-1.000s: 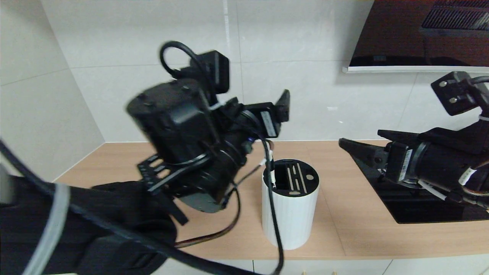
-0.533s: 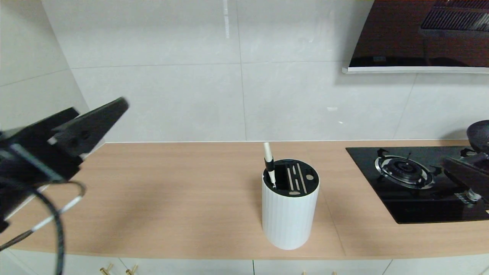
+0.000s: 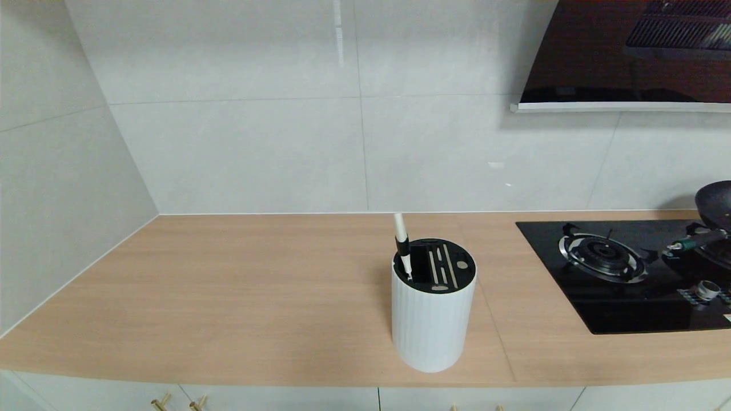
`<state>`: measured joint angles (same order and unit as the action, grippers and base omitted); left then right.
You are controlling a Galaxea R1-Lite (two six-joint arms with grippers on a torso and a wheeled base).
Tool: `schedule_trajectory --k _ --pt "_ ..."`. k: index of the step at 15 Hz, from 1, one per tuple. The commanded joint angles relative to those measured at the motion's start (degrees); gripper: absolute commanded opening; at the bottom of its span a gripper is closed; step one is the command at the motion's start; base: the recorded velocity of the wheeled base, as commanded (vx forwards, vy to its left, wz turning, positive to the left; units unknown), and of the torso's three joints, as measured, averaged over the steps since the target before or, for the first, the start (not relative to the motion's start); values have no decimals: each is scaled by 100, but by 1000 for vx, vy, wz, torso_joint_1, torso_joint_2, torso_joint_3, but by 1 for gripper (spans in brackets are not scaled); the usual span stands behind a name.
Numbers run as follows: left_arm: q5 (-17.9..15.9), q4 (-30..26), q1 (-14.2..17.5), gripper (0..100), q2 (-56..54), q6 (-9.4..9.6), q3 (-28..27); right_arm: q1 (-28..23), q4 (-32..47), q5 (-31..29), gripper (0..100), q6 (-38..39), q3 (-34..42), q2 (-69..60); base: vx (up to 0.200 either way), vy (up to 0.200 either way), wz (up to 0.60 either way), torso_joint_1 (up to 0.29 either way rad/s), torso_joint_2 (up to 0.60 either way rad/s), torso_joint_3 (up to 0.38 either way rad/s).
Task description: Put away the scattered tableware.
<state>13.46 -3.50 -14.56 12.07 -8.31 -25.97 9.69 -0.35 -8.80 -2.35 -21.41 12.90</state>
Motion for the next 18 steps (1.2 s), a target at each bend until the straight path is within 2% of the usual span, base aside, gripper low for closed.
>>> schedule_trajectory --k 1,3,4,5,6,7,8,9,10,11,12,13,14,15,17,18 --pt "561 -107 295 100 -662 -39 21 -345 123 -51 100 -2 84 -710 0 0 0 0 0 0" --pt "658 -98 621 100 -653 -30 136 -837 123 45 100 -37 128 -929 0 0 0 0 0 0" --pt "737 -90 805 100 -662 -48 215 -1022 246 379 100 -37 225 -1211 0 0 0 0 0 0" --pt "799 -98 1042 100 -688 -65 303 -1004 273 326 100 -37 313 -1281 0 0 0 0 0 0" --pt "693 -134 1333 100 -987 -12 452 -1004 255 98 100 -20 313 -1281 0 0 0 0 0 0" --pt "473 -151 1420 100 -1207 137 672 -1004 255 -16 100 -28 313 -1281 0 0 0 0 0 0" --pt "535 -54 1420 100 -1207 243 927 -1004 255 -25 100 -20 339 -1281 0 0 0 0 0 0" --pt "605 60 1420 100 -1207 207 1120 -1004 255 -16 100 -11 471 -1281 0 0 0 0 0 0" --pt "500 104 1420 100 -1207 269 1436 -1004 246 -8 100 -20 734 -1281 0 0 0 0 0 0" --pt "324 165 1420 100 -1207 339 1700 -1004 185 -16 100 -11 954 -1281 0 0 0 0 0 0" --pt "-45 385 1420 100 -1207 462 2184 -1004 -176 -16 100 -11 1438 -1281 0 0 0 0 0 0" --pt "-230 666 1420 100 -1207 506 2561 -1004 -624 -8 100 -28 1824 -1281 0 0 0 0 0 0" --pt "-335 631 1420 100 -1207 497 2597 -1004 -1063 1 100 -72 2141 -1272 0 0 0 0 0 0" --pt "-432 561 1420 100 -1207 480 2597 -1004 -1169 19 100 -107 2141 -1272 0 0 0 0 0 0" --pt "-634 543 1420 100 -1207 541 2597 -1004 -826 89 100 -107 2141 -1281 0 0 0 0 0 0" --pt "-898 482 1420 100 -1207 726 2597 -1004 -474 177 100 -107 2141 -1281 0 0 0 0 0 0"
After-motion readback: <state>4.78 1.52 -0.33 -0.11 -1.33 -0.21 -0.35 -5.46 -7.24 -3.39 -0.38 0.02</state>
